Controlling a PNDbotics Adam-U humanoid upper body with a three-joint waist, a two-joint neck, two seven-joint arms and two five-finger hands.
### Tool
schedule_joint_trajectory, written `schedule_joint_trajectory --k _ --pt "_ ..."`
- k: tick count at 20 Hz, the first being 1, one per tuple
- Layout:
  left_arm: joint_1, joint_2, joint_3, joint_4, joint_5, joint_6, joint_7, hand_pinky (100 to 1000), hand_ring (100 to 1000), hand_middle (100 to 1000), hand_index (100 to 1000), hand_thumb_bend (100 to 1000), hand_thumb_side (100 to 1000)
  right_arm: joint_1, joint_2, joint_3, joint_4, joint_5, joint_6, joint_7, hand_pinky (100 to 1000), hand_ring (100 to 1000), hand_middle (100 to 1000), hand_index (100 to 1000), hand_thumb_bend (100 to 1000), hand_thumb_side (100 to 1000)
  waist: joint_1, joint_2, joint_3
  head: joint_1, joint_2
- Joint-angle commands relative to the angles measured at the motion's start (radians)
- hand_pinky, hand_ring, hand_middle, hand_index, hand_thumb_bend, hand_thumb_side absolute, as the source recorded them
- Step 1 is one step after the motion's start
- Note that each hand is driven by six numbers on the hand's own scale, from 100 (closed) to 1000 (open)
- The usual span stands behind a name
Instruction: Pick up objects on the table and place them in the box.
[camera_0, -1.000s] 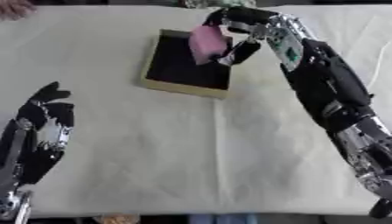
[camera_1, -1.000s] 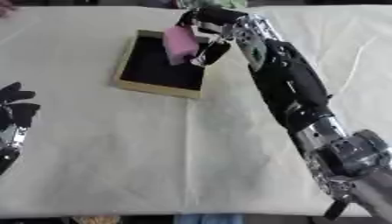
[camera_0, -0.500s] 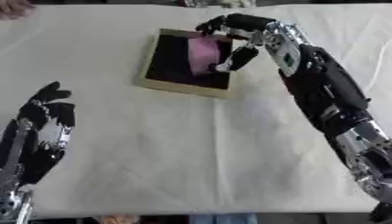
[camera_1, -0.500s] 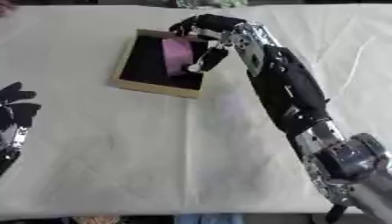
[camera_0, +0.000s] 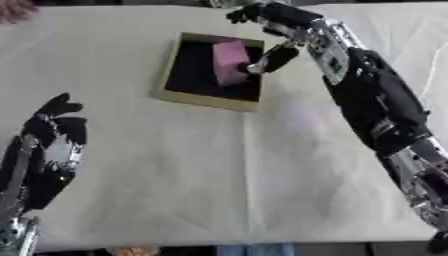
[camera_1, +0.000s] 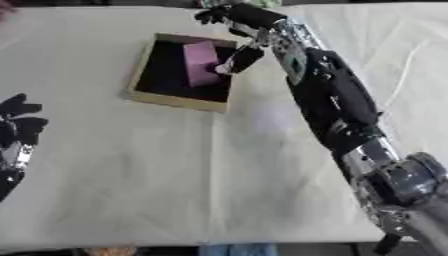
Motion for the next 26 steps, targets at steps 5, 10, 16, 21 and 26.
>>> schedule_joint_trajectory --k 5,10,16,21,26 --pt "0.002 0.004 0.020 -0.014 -0.006 0.006 0.018 750 722 762 940 219 720 -0.020 -0.084 0.019 -0.150 -0.144 -0.016 -0.033 890 881 860 1000 356 376 0.009 -0.010 -0.031 0.040 0.001" --pt "0.009 0.001 0.042 -0.009 -0.010 0.019 0.049 747 719 761 939 210 719 0.020 -0.149 0.041 -0.328 -0.362 0.021 -0.026 876 868 850 989 253 325 0.020 -0.003 -0.089 0.081 -0.002" --pt "0.013 0.005 0.069 -0.013 -0.017 0.030 0.086 746 718 760 938 215 713 0.170 -0.238 0.022 -0.622 -0.669 0.142 -0.048 866 862 840 968 105 320 0.026 0.007 -0.144 0.127 -0.006" --pt "0.015 0.005 0.078 -0.013 -0.021 0.034 0.101 746 718 760 938 205 718 0.327 -0.282 -0.033 -0.828 -0.817 0.235 -0.079 873 879 854 968 100 291 0.028 0.013 -0.171 0.152 -0.013" --pt "0.013 0.005 0.078 -0.012 -0.018 0.033 0.111 743 714 756 936 199 716 0.483 -0.271 -0.084 -0.949 -0.862 0.274 -0.087 882 887 852 962 100 301 0.033 0.015 -0.200 0.169 -0.020"
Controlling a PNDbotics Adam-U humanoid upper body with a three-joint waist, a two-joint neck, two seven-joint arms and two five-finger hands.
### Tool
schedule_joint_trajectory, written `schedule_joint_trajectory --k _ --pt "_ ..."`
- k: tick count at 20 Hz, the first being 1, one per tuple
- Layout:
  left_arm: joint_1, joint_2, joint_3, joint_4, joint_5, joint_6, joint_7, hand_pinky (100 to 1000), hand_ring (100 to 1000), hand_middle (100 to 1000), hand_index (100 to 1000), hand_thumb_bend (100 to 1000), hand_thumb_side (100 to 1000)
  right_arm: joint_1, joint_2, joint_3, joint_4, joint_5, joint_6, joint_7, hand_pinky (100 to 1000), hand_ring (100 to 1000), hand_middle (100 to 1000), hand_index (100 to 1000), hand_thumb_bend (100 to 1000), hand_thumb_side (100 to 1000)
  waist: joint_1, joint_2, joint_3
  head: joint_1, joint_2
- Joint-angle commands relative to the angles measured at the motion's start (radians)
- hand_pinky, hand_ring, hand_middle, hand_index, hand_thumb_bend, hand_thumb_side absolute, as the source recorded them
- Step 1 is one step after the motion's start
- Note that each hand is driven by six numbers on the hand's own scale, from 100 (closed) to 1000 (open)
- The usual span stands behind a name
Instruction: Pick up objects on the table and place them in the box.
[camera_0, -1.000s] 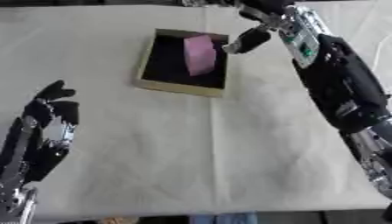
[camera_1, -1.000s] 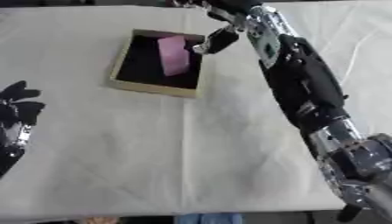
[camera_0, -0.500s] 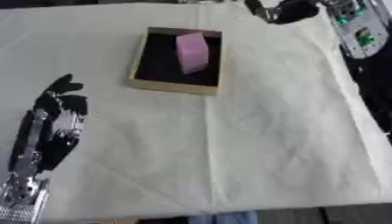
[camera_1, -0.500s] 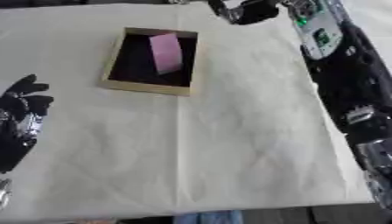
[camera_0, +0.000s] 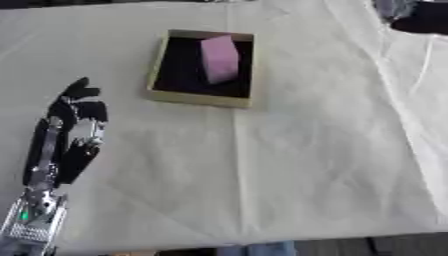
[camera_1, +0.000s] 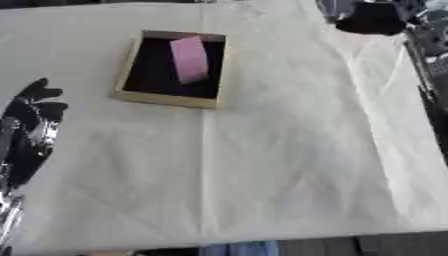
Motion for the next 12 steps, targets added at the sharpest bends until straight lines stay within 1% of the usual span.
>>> schedule_joint_trajectory --k 1,6,9,12 --pt "-0.006 0.006 0.008 -0.014 -0.001 -0.003 0.012 743 714 756 935 197 715 0.051 -0.010 -0.043 -0.080 -0.030 0.025 -0.010 880 885 848 959 100 304 0.000 -0.014 -0.004 0.016 -0.011" --pt "-0.009 0.006 0.010 -0.015 0.007 -0.003 0.029 737 708 751 932 186 707 0.177 0.032 -0.101 -0.123 -0.046 0.068 -0.038 873 885 837 949 100 326 0.004 -0.009 -0.022 0.030 -0.021" --pt "-0.006 0.007 0.010 -0.013 0.015 -0.002 0.046 734 704 747 928 171 703 0.241 0.060 -0.134 -0.142 -0.045 0.086 -0.060 862 876 825 939 100 337 0.007 -0.004 -0.031 0.048 -0.039" --pt "-0.005 0.006 0.008 -0.011 0.019 -0.001 0.059 731 702 745 926 160 700 0.288 0.101 -0.164 -0.156 -0.048 0.107 -0.085 844 856 803 920 100 343 0.011 0.000 -0.042 0.071 -0.059"
